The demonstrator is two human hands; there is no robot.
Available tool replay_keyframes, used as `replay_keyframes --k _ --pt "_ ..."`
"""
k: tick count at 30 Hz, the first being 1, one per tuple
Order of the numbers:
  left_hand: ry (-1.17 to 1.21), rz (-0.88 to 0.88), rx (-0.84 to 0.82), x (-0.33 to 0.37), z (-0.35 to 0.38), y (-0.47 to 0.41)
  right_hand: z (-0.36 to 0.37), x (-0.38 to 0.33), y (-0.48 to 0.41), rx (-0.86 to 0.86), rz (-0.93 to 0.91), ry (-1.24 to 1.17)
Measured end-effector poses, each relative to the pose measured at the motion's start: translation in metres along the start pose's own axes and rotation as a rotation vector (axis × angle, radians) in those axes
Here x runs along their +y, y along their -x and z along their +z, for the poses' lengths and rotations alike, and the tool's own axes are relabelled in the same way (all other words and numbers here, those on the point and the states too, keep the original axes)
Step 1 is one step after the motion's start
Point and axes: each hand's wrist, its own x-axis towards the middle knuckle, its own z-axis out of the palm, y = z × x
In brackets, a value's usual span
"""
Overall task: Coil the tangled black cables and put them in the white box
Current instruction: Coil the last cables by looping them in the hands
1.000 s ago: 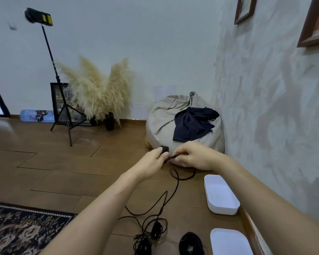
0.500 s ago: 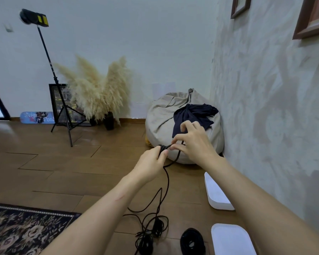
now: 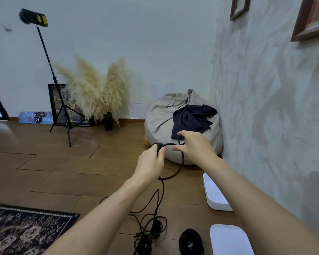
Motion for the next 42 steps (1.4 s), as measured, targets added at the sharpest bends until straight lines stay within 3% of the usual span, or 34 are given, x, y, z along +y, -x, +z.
replay_keyframes --k 10,16,27,30,39,42 --pt "-0.114 0.059 0.006 -0.001 0.003 0.002 -0.001 0.003 0.001 -0.237 -0.113 0.139" --pt "-0.126 0.050 -0.012 0.000 0.002 0.003 0.010 0.008 0.005 -0.141 -0.080 0.037" --pt "-0.107 0.051 -0.018 0.002 0.002 0.003 0.009 0.013 0.002 -0.119 -0.152 0.026" --pt "-0.061 0.036 -0.009 0.002 -0.001 0.001 0.006 0.005 0.006 -0.187 -0.174 -0.040" --pt "0.029 0.086 0.109 0.009 -0.018 -0.007 -0.004 -0.010 -0.004 -0.077 -0.125 -0.262" --pt "0.039 0.080 0.118 0.008 -0.020 -0.010 -0.003 -0.011 -0.009 -0.125 -0.107 -0.313"
